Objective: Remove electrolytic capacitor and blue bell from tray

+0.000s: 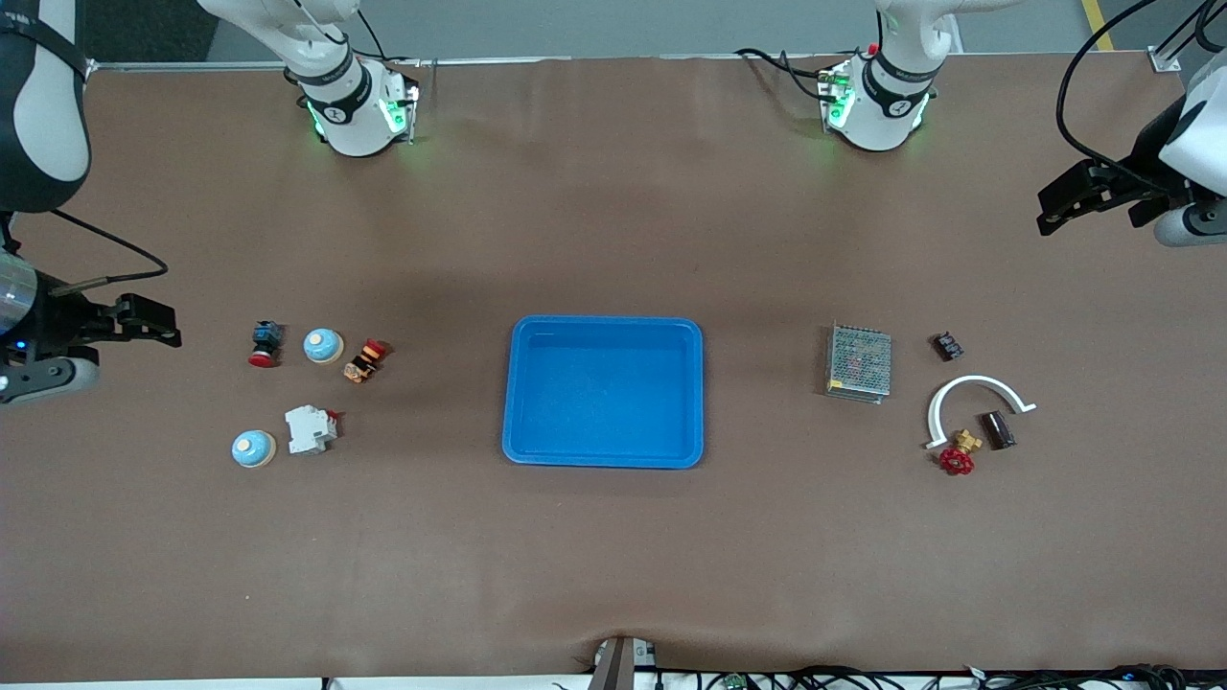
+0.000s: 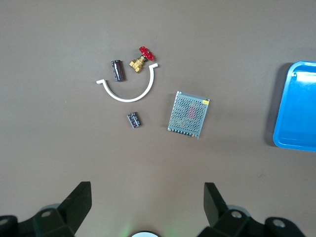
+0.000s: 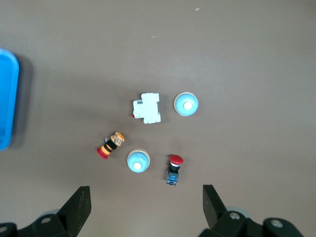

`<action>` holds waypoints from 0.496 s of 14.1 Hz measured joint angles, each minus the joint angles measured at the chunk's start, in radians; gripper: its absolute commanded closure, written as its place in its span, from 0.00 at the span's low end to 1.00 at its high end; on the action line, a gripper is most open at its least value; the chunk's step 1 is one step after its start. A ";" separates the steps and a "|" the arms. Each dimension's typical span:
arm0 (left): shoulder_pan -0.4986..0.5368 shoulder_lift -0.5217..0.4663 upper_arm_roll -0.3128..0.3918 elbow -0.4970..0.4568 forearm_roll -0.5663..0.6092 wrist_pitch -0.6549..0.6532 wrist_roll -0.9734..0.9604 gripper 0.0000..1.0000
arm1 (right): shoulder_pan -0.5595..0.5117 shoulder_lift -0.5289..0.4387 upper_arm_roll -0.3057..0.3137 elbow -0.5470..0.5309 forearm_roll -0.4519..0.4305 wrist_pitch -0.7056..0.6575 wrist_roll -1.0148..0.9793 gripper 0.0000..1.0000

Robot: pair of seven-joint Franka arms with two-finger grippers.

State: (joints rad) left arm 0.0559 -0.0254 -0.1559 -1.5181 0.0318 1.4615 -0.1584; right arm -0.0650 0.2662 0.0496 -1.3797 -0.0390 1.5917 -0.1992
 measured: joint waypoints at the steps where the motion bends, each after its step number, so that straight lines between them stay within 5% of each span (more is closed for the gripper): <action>1: 0.000 0.000 0.000 0.000 0.000 0.000 0.000 0.00 | 0.000 0.000 0.001 0.004 0.000 0.001 0.048 0.00; 7: 0.002 0.000 0.003 0.001 0.000 0.000 0.000 0.00 | -0.020 0.002 -0.002 0.106 0.000 0.004 0.191 0.00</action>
State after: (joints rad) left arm 0.0580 -0.0254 -0.1530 -1.5171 0.0318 1.4614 -0.1584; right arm -0.0853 0.2683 0.0473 -1.2741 -0.0392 1.5953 -0.0079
